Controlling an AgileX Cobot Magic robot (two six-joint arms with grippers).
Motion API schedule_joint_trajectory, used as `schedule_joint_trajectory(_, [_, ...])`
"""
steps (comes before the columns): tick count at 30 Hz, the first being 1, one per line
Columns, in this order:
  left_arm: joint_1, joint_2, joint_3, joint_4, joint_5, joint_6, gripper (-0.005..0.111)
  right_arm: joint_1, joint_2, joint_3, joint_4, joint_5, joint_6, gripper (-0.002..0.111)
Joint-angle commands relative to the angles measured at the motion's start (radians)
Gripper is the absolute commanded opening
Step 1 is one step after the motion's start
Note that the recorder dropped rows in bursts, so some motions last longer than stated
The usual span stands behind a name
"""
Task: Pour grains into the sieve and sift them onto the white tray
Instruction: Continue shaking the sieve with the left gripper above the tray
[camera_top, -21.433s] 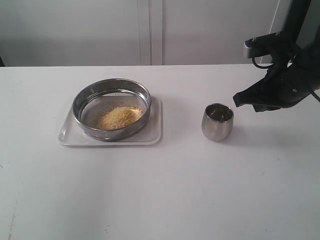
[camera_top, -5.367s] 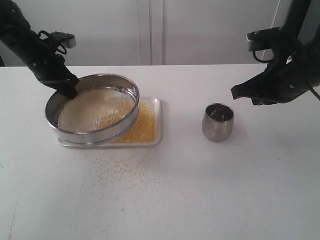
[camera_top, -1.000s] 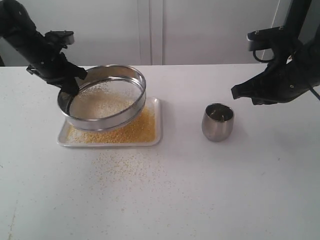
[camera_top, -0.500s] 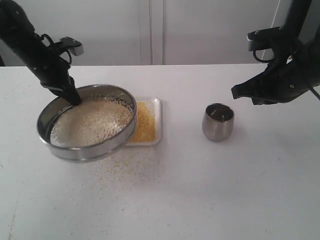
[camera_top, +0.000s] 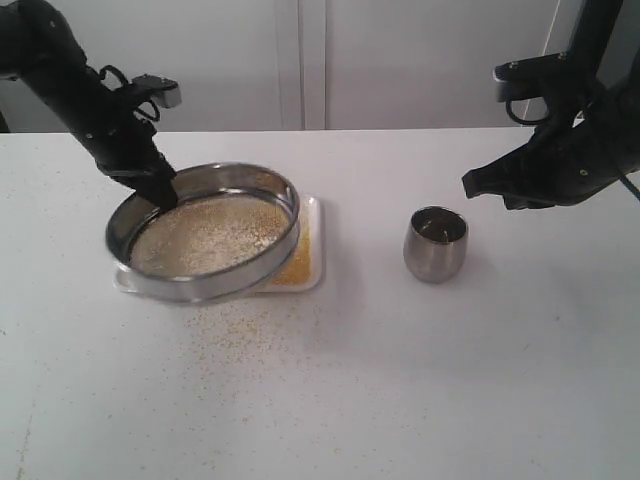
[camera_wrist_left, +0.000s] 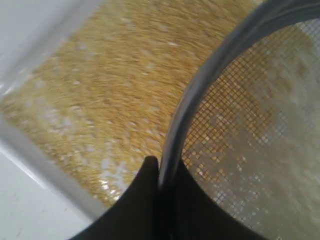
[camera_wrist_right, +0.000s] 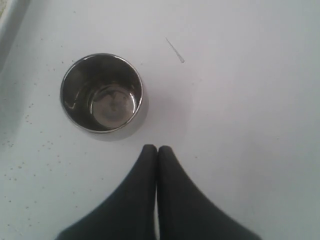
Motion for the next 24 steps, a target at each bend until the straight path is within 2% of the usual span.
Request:
schedule_joint_trajectory(1, [0.007,-0.018,-0.004,0.243,-0.154,-0.605,0.000,-0.008,-0.003,-0.005,-0.002,-0.013,0.004,0.000])
schedule_joint_trajectory(2, [0.005,-0.018,-0.004,0.219,-0.138,-0.575,0.000,-0.008,-0.003,-0.005,-0.002,-0.013,0.004,0.000])
schedule_joint_trajectory(3, [0.003,-0.018,-0.004,0.138,-0.125,-0.475,0.000,-0.008,-0.003,-0.005,-0.002,-0.013,0.004,0.000])
schedule_joint_trajectory(5, [-0.018,-0.018,-0.004,-0.078,-0.074,-0.173,0.000,-0.008,-0.003,-0.005,-0.002,-0.013,0.004,0.000])
schedule_joint_trajectory(6, [-0.029,-0.018,-0.004,-0.107,-0.051,-0.098,0.000,-0.008,-0.003,-0.005,-0.002,-0.013,0.004,0.000])
schedule_joint_trajectory(7, [-0.033,-0.020,-0.004,-0.070,-0.056,-0.118,0.000,-0.008,-0.003,-0.005,-0.002,-0.013,0.004,0.000])
schedule_joint_trajectory(8, [-0.029,-0.032,-0.004,0.189,-0.104,-0.362,0.000,-0.008,-0.003,-0.005,-0.002,-0.013,0.004,0.000])
schedule_joint_trajectory(9, [-0.016,-0.037,-0.004,0.302,-0.113,-0.510,0.000,-0.008,-0.003,-0.005,-0.002,-0.013,0.004,0.000])
schedule_joint_trajectory(10, [0.029,-0.043,-0.004,0.398,-0.113,-0.713,0.000,-0.008,-0.003,-0.005,-0.002,-0.013,0.004,0.000])
schedule_joint_trajectory(11, [0.044,-0.044,-0.004,0.329,-0.113,-0.703,0.000,-0.008,-0.003,-0.005,-0.002,-0.013,0.004,0.000])
schedule_joint_trajectory(12, [0.028,-0.043,-0.003,0.114,-0.125,-0.517,0.000,-0.008,-0.003,-0.005,-0.002,-0.013,0.004,0.000])
schedule_joint_trajectory(13, [0.000,-0.041,-0.003,0.049,-0.122,-0.421,0.000,-0.008,-0.003,-0.005,-0.002,-0.013,0.004,0.000])
schedule_joint_trajectory(14, [-0.066,-0.037,-0.003,0.069,-0.111,-0.363,0.000,-0.008,-0.003,-0.005,-0.002,-0.011,0.004,0.000])
schedule_joint_trajectory(16, [-0.122,-0.037,-0.003,0.215,-0.049,-0.348,0.000,-0.008,-0.003,-0.005,-0.002,-0.012,0.004,0.000])
schedule_joint_trajectory(17, [-0.089,-0.047,-0.003,0.276,-0.035,-0.406,0.000,-0.008,-0.003,-0.005,-0.002,-0.012,0.004,0.000])
schedule_joint_trajectory(19, [0.023,-0.067,-0.003,0.284,-0.038,-0.508,0.000,-0.008,-0.003,-0.005,-0.002,-0.012,0.004,0.000])
schedule_joint_trajectory(20, [0.048,-0.071,-0.003,0.265,-0.046,-0.557,0.000,-0.008,-0.003,-0.005,-0.002,-0.012,0.004,0.000])
schedule_joint_trajectory(21, [0.033,-0.069,0.002,0.194,-0.082,-0.543,0.000,-0.008,-0.003,-0.005,-0.002,-0.012,0.004,0.000])
schedule_joint_trajectory(22, [-0.018,-0.060,0.015,0.137,-0.118,-0.491,0.000,-0.008,-0.003,-0.005,-0.002,-0.012,0.004,0.000])
schedule_joint_trajectory(23, [-0.086,-0.047,0.033,0.145,-0.149,-0.448,0.000,-0.008,-0.003,-0.005,-0.002,-0.012,0.004,0.000])
schedule_joint_trajectory(24, [-0.111,-0.037,0.038,0.161,-0.149,-0.439,0.000,-0.008,-0.003,-0.005,-0.002,-0.013,0.004,0.000])
